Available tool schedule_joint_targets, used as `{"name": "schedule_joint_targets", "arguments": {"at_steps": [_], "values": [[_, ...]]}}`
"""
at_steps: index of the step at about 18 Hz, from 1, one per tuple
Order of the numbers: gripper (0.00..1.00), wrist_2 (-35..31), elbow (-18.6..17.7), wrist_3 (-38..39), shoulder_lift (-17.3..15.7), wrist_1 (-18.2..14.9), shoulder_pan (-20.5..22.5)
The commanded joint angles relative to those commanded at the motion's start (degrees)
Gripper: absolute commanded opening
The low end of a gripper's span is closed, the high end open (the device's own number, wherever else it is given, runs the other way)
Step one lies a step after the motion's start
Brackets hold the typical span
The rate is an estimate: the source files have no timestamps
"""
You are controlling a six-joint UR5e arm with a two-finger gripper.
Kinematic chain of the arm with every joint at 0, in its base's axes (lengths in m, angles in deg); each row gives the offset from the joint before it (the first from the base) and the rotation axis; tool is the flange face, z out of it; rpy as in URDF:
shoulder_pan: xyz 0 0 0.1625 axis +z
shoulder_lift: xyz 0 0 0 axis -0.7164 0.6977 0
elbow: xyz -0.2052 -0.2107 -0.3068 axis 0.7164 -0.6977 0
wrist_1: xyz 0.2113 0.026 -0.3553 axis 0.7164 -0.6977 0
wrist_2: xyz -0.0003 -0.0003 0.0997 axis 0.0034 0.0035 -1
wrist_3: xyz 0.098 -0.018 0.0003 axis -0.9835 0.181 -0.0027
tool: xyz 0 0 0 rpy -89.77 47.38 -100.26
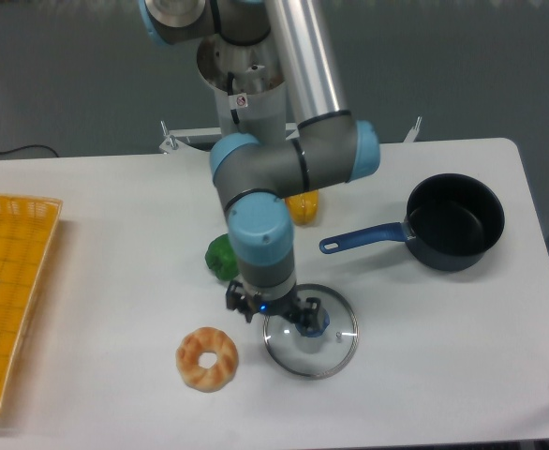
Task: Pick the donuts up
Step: 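Move the open gripper over the ring-shaped donut beside the glass lid, then lower the gripper onto the donut and close it on the ring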
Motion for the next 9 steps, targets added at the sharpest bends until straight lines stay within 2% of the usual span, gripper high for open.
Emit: {"name": "schedule_joint_targets", "arguments": {"at_steps": [5, 9], "values": [[1.00, 0.2, 0.1, 3.9, 1.1, 2.4, -1.7], [1.00, 0.2, 0.1, 5.6, 2.3, 2.8, -2.9]]}}
